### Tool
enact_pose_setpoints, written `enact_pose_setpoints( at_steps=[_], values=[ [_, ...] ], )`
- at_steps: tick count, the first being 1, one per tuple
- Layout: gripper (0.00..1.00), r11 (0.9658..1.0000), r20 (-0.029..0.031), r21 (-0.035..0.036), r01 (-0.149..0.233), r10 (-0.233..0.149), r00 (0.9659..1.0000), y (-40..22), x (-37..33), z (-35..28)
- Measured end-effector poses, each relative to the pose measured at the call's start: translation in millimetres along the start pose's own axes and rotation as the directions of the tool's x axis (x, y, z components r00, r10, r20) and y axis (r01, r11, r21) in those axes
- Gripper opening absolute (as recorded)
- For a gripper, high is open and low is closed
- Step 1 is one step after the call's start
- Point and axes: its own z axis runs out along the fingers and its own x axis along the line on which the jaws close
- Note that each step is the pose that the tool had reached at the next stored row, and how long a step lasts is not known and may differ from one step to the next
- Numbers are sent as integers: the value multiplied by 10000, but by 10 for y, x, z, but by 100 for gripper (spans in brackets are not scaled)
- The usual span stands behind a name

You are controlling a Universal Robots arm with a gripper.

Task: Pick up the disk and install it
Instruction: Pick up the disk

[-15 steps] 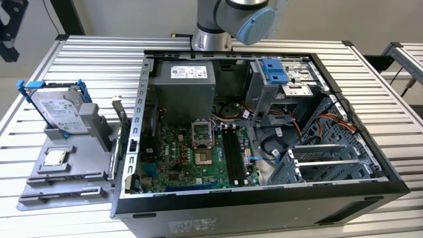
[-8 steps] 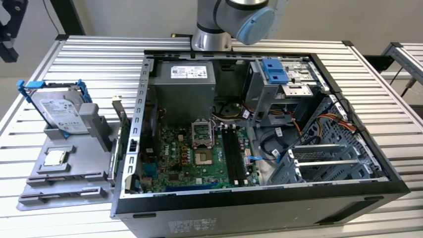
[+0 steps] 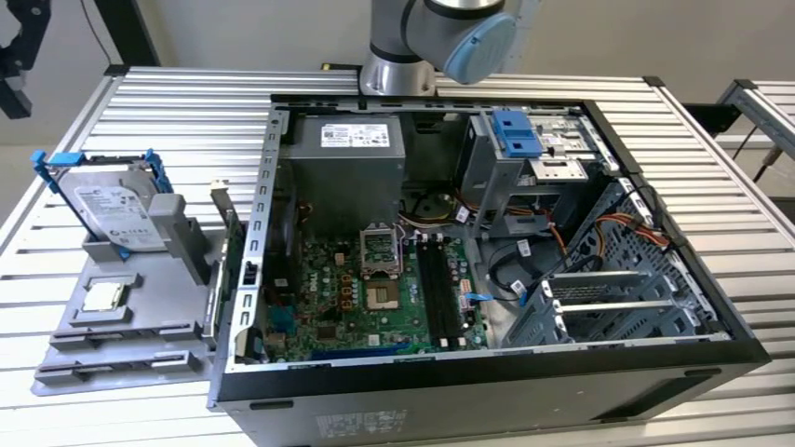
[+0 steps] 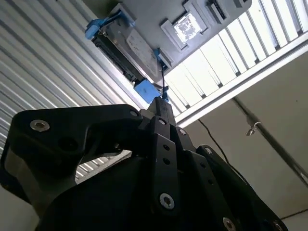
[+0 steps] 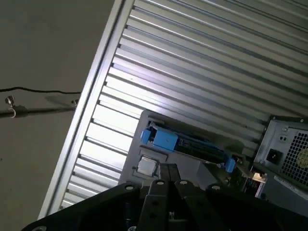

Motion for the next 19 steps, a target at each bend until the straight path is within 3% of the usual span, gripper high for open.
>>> enact_pose_setpoints(
  at_steps=[5,10,14,19],
  values=[
    [0,9959,-51,54,903,-903,9959,1,1,0],
    [0,9839,-110,109,1785,-1784,9839,1,2,0],
    [0,9694,-160,152,2450,-2448,9694,1,2,0],
    [0,9439,-221,191,3296,-3291,9440,1,2,0]
  ],
)
